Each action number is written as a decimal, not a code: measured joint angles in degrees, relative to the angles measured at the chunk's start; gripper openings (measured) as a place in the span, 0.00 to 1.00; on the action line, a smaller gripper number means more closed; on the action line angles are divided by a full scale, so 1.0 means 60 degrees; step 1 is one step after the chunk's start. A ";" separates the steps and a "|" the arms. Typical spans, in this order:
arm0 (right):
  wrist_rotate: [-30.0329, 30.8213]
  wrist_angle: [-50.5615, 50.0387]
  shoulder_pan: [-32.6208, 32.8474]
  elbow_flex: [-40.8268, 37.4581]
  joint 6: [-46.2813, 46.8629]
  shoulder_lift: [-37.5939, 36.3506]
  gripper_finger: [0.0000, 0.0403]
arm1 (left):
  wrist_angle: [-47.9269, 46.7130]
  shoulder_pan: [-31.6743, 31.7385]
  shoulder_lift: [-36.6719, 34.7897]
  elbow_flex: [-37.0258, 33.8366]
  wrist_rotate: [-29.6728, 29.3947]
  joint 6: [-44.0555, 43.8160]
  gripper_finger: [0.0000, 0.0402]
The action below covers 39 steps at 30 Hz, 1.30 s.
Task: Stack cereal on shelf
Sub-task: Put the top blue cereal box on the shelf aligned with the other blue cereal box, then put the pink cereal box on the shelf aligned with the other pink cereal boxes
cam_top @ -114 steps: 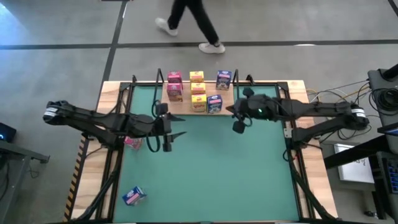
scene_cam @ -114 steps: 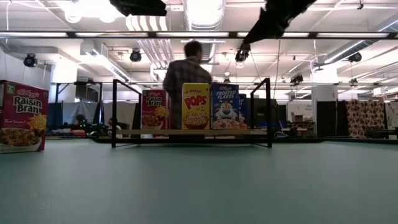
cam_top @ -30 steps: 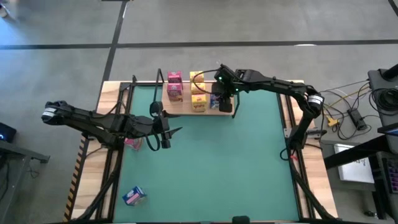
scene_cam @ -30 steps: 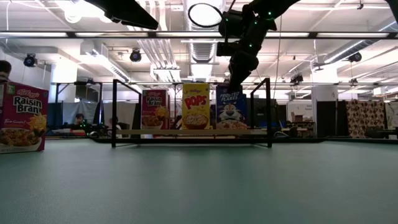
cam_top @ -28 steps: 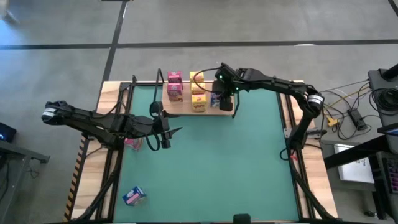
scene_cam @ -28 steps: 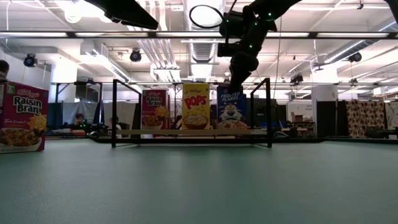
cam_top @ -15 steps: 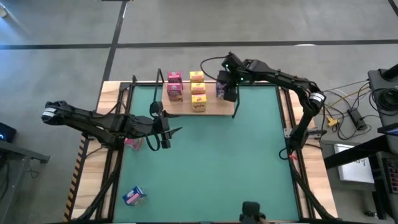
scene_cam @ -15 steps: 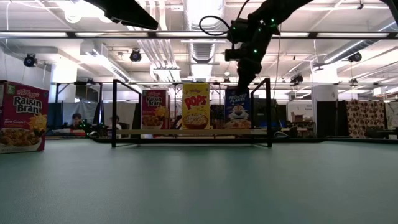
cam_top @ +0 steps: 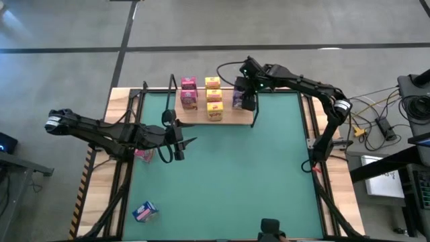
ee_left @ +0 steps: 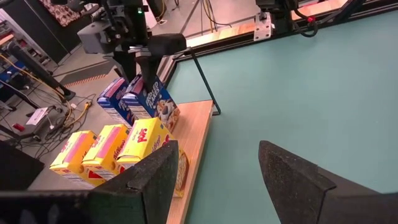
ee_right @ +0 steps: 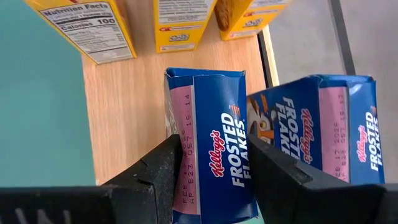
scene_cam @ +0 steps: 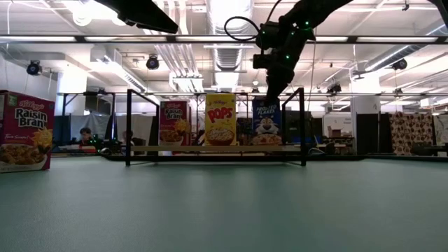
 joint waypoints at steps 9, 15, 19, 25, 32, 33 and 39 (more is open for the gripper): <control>0.0029 0.0033 0.0002 -0.0066 0.0052 0.0000 0.47 | 0.0000 0.0000 -0.0002 0.0000 0.0000 -0.0004 0.51; 0.0038 0.0087 0.0002 -0.0072 0.0087 0.0000 0.56 | 0.0000 0.0000 0.0000 0.0000 0.0000 -0.0043 0.51; 0.0045 0.0017 0.0002 -0.0027 0.0059 0.0000 0.61 | 0.0000 0.0002 -0.0001 0.0000 0.0000 -0.0067 0.51; 0.0046 -0.0470 0.0013 0.0733 0.0339 0.0000 0.66 | -0.0097 0.0001 0.0000 0.0000 0.0002 -0.0318 0.51; -0.0429 -0.1532 0.0470 0.1605 0.1070 -0.0004 0.63 | -0.0853 0.0000 0.0000 -0.0004 0.0000 -0.1478 0.51; -0.0534 -0.1637 0.0598 0.1644 0.1103 -0.0018 0.62 | -0.0976 0.0002 0.0000 -0.0004 0.0005 -0.1705 0.51; -0.0626 -0.1616 0.1553 0.1107 0.1159 -0.0510 0.59 | -0.2081 0.0003 0.0002 0.0110 0.0007 -0.3389 0.51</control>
